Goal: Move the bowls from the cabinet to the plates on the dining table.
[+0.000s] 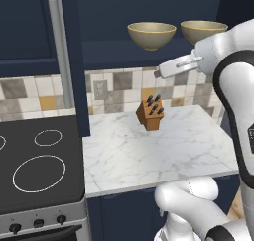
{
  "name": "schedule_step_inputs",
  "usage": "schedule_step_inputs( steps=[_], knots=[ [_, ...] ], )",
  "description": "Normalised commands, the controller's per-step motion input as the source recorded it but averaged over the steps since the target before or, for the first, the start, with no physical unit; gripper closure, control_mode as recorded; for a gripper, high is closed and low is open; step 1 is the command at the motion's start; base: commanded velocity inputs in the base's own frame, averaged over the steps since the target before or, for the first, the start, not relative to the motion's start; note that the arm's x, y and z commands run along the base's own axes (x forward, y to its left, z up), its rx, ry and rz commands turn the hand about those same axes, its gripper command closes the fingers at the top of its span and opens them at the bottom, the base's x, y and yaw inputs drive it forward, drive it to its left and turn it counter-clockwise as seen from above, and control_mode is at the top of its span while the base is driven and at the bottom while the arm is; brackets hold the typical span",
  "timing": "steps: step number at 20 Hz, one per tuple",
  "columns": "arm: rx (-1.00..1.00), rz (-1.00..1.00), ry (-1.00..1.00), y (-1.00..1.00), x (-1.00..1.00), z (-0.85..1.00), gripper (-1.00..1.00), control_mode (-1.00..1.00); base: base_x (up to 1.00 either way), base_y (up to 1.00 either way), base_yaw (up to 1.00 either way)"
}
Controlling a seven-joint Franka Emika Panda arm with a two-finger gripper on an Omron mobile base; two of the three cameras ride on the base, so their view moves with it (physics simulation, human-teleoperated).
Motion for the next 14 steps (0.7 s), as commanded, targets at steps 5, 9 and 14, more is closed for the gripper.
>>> schedule_step_inputs(
  steps=[5,9,14],
  knots=[
    [-0.17,-0.27,0.00,-0.26,0.24,0.00,-1.00,-1.00,0.00,0.00,0.00],
    [-0.15,-0.24,0.00,-0.30,0.15,-0.02,-1.00,-1.00,0.00,0.00,0.00],
    [-0.12,-0.17,0.00,-0.29,0.11,-0.06,-1.00,-1.00,0.00,0.00,0.00]
  ],
)
